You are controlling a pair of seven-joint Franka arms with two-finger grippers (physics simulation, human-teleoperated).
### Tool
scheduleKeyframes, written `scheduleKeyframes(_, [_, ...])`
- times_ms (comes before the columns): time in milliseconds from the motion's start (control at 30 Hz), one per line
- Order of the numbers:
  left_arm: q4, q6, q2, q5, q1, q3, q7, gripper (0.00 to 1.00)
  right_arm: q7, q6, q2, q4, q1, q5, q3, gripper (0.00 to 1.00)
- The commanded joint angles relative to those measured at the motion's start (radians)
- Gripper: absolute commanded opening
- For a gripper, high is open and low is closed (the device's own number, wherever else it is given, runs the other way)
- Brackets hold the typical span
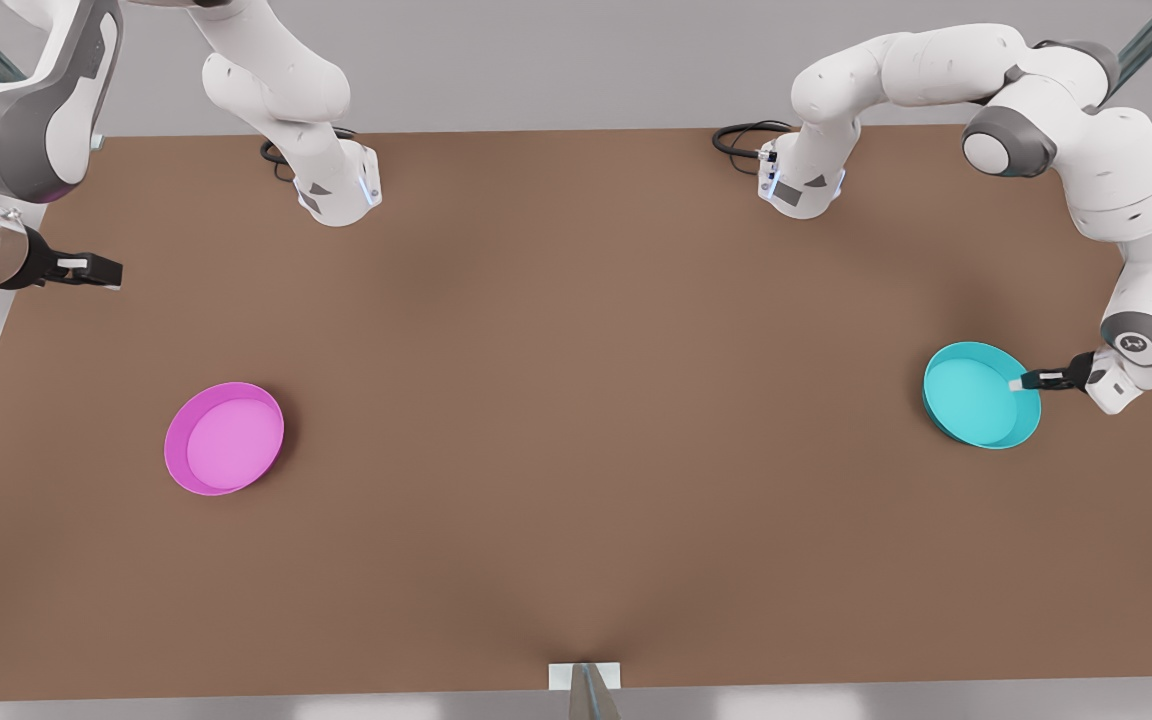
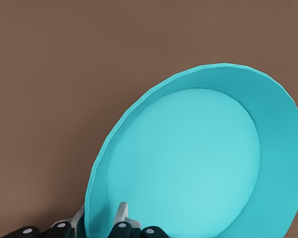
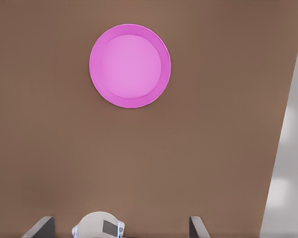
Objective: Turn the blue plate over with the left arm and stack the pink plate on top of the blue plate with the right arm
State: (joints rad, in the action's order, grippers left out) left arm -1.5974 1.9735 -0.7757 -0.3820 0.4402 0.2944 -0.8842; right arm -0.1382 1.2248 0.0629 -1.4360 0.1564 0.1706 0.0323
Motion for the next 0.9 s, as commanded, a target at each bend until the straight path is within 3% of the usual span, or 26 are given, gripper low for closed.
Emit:
scheduleKeyframes(0, [0.001, 0.001, 0.001, -0.001, 0.000, 0.000, -0.062, 0.41, -0.001, -0.001, 0.000, 0.002, -0.006, 0.000, 0.000, 1.00])
scheduleKeyframes(133, [0.001, 0.001, -0.005, -0.017, 0.000, 0.000, -0.061, 0.40, -0.001, 0.004, 0.006, 0.005, -0.011, 0.000, 0.000, 1.00])
scheduleKeyframes(233, [0.002, 0.001, -0.005, -0.026, 0.000, 0.000, -0.035, 0.21, -0.003, 0.004, 0.008, 0.005, -0.009, 0.000, 0.000, 1.00])
scheduleKeyframes(667, [0.060, -0.041, 0.041, -0.026, -0.038, -0.009, 0.133, 0.21, -0.006, -0.004, 0.015, 0.003, 0.000, 0.001, -0.006, 1.00])
scheduleKeyframes(800, [0.062, -0.051, 0.231, -0.003, -0.267, -0.001, 0.283, 0.21, -0.004, -0.005, 0.015, 0.002, 0.002, 0.001, -0.006, 1.00])
scheduleKeyframes(867, [0.108, -0.054, 0.253, 0.018, -0.489, 0.109, 0.408, 0.21, -0.004, -0.005, 0.015, 0.000, 0.000, 0.001, -0.006, 1.00])
